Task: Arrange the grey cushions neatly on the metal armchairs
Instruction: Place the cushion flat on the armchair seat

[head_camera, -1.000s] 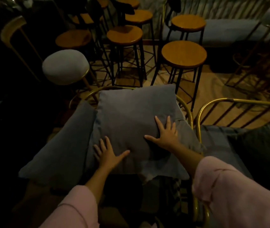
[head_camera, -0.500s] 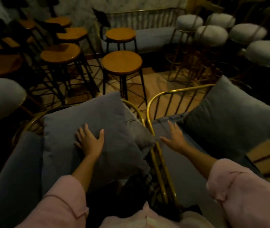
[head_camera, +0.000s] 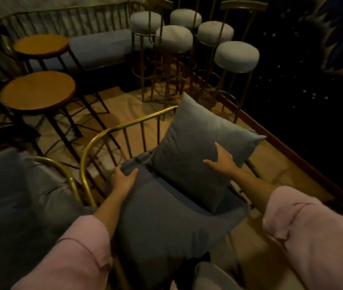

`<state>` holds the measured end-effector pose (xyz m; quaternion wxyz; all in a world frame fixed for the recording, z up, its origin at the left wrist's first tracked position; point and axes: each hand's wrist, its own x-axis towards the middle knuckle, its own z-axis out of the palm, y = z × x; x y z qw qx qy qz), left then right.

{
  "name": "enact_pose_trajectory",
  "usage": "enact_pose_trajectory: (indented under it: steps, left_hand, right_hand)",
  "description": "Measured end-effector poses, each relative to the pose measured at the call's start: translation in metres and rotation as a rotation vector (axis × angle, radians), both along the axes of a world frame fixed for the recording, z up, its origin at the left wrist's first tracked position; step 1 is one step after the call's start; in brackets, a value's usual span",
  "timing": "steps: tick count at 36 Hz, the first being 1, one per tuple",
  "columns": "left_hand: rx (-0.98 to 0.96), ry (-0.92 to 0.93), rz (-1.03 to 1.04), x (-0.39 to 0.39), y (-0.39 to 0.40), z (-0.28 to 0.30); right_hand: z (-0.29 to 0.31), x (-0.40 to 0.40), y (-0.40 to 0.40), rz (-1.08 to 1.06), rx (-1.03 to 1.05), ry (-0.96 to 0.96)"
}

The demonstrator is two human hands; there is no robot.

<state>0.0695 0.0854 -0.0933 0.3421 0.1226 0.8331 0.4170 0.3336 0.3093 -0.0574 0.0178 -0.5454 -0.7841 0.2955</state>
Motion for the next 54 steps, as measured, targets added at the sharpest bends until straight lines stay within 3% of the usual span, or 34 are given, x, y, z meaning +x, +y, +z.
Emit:
enact_pose_trajectory:
  steps: [9,20,26,34,40,47,54]
  left_hand:
    - [-0.079,-0.407,0.276,0.085,0.123,-0.083]
    - [-0.066,-0.674,0.465,0.125,0.193,-0.16]
    - [0.047,-0.771,0.611,0.129,0.208,-0.203]
    - [0.376,-0.892,0.678,0.143,0.211,-0.212]
    - [0.39,-0.769,0.77,0.123,0.18,-0.196]
    - [0.117,-0.427,0.972,0.107,0.098,-0.156]
    - [0.033,-0.292,1.0,0.117,0.013,-0.137]
  right_hand:
    - [-0.01,0.011,0.133,0.194,0.255,-0.195]
    - [-0.052,-0.032,0.22,0.237,0.043,-0.113]
    - [-0.074,-0.031,0.224,0.23,0.11,-0.118]
    - [-0.079,-0.035,0.221,0.142,0.206,-0.093]
    - [-0.07,-0.032,0.21,0.086,0.08,0.02]
    - [-0.09,-0.007,0.141,0.003,-0.197,0.234]
    - [-0.13,0.012,0.073,0.051,-0.44,0.227]
